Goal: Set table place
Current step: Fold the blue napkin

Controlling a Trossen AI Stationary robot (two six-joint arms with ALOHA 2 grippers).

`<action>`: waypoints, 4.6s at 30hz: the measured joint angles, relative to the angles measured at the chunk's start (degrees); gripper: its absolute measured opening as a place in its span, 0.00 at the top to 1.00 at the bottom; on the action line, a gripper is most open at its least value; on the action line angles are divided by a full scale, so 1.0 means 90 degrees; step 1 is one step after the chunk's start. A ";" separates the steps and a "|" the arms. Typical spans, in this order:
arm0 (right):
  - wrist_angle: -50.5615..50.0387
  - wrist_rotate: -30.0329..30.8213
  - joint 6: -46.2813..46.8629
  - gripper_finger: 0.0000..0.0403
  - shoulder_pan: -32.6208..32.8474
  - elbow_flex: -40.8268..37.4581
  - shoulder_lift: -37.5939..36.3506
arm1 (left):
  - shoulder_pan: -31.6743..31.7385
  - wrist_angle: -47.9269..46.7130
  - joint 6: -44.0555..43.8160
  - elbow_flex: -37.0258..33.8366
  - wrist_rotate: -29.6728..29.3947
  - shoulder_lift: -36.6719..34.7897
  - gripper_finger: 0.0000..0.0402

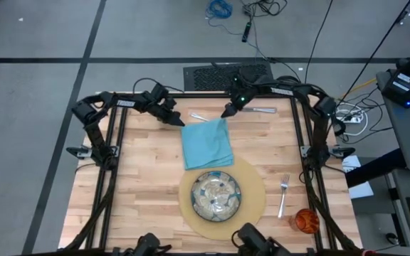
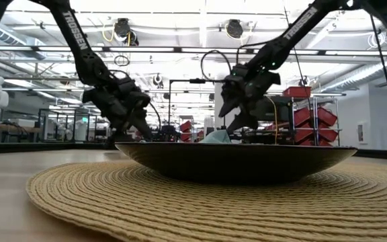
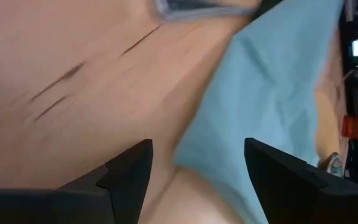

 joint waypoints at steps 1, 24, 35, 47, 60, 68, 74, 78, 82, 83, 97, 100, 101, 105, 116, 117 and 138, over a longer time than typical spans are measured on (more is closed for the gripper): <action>-0.0010 -0.0084 -0.0029 0.30 0.0005 0.0062 0.0098 | -0.0019 0.0089 -0.0002 0.0009 0.0027 -0.0016 0.41; 0.0220 -0.0345 -0.0637 0.38 0.0264 0.0171 0.1031 | -0.0593 0.0294 -0.0429 0.0010 -0.0044 -0.0018 0.41; 0.0425 -0.0344 -0.0576 0.69 0.0245 0.0171 0.1022 | -0.0593 0.0016 -0.0101 0.0007 -0.0226 -0.0018 0.58; 0.0435 -0.0349 -0.0832 0.99 0.0266 0.0171 0.1012 | -0.0598 0.0173 0.0408 0.0007 -0.0252 -0.0018 0.99; 0.0523 0.0009 -0.1105 1.00 0.0153 0.0165 0.0381 | -0.0612 0.0211 0.1226 0.0235 -0.0784 -0.0018 1.00; 0.0062 0.0448 -0.0874 1.00 0.0240 0.0166 0.0366 | -0.0682 0.0217 0.1242 0.0656 -0.0831 -0.0020 1.00; 0.0038 0.0530 -0.0556 1.00 0.0305 0.0166 0.0366 | -0.0836 0.0200 0.1246 0.0743 -0.0929 -0.0020 1.00; -0.0117 0.0560 -0.0421 1.00 0.0349 0.0275 0.0368 | -0.0917 0.0120 0.1368 0.0743 -0.1183 -0.0020 1.00; -0.0177 0.0550 -0.0351 1.00 0.0558 0.0586 0.0368 | -0.0991 0.0135 0.1392 0.0743 -0.1395 -0.0020 1.00; -0.0177 0.0547 -0.0335 1.00 0.0612 0.0684 0.0368 | -0.1009 0.0146 0.1392 0.0743 -0.1437 -0.0020 1.00; -0.0837 0.0854 0.0165 1.00 0.0967 0.1793 0.0538 | -0.1216 0.0376 0.1395 0.0769 -0.1877 0.0586 1.00; -0.0974 0.0945 0.0231 1.00 0.1001 0.1808 0.0687 | -0.1318 0.0580 0.1365 0.0767 -0.1862 0.0598 1.00; -0.0994 0.1056 0.0210 1.00 0.1008 0.1808 0.0734 | -0.1340 0.0631 0.1364 0.0767 -0.1858 0.0599 1.00; -0.0888 0.1253 -0.0077 1.00 0.1008 0.1809 0.0744 | -0.1348 0.0670 0.1522 0.0767 -0.1864 0.0599 1.00; -0.1291 0.1841 -0.0378 1.00 0.0770 0.1808 0.0728 | -0.1150 0.0634 0.1681 0.0788 -0.1763 0.0592 1.00; -0.1303 0.1839 -0.0401 1.00 0.0751 0.1808 0.0728 | -0.1141 0.0630 0.1685 0.0813 -0.1760 0.0592 1.00; -0.1366 0.2026 -0.0655 1.00 0.0663 0.1808 0.0716 | -0.1108 -0.0296 0.2345 0.0940 -0.1921 -0.0655 1.00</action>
